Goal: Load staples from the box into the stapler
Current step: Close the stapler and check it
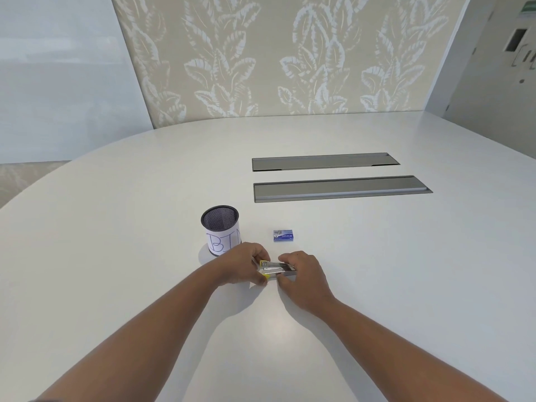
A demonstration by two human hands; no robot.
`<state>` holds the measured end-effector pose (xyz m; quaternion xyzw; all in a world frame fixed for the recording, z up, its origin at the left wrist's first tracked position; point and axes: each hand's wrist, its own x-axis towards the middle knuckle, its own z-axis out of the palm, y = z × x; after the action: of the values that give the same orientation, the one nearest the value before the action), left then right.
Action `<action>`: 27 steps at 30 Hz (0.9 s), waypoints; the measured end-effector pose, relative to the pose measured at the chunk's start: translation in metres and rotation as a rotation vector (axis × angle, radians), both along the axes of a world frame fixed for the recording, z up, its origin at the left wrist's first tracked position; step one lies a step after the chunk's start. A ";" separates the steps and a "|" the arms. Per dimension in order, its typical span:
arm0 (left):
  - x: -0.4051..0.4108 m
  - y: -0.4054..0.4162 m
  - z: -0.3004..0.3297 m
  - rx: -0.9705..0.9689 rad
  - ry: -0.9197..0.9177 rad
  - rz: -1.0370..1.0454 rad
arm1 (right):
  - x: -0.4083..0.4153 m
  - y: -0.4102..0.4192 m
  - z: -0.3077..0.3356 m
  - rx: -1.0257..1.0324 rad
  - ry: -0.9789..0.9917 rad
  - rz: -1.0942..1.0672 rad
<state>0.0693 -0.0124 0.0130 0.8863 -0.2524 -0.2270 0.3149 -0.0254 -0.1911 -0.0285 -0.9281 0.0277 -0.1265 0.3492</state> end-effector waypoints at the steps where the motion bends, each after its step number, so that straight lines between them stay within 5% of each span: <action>1: 0.000 0.000 0.000 -0.024 0.014 0.012 | 0.000 0.000 0.000 -0.003 0.000 0.007; 13: -0.008 -0.006 0.004 -0.616 0.523 0.276 | -0.005 0.003 -0.003 0.211 -0.070 0.023; 27: -0.022 -0.031 -0.008 -0.397 0.199 0.275 | -0.008 0.003 0.005 0.305 -0.032 -0.009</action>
<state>0.0468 -0.0436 0.0045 0.8064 -0.1368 -0.2140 0.5341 -0.0333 -0.1883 -0.0236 -0.8620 0.0453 -0.1373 0.4858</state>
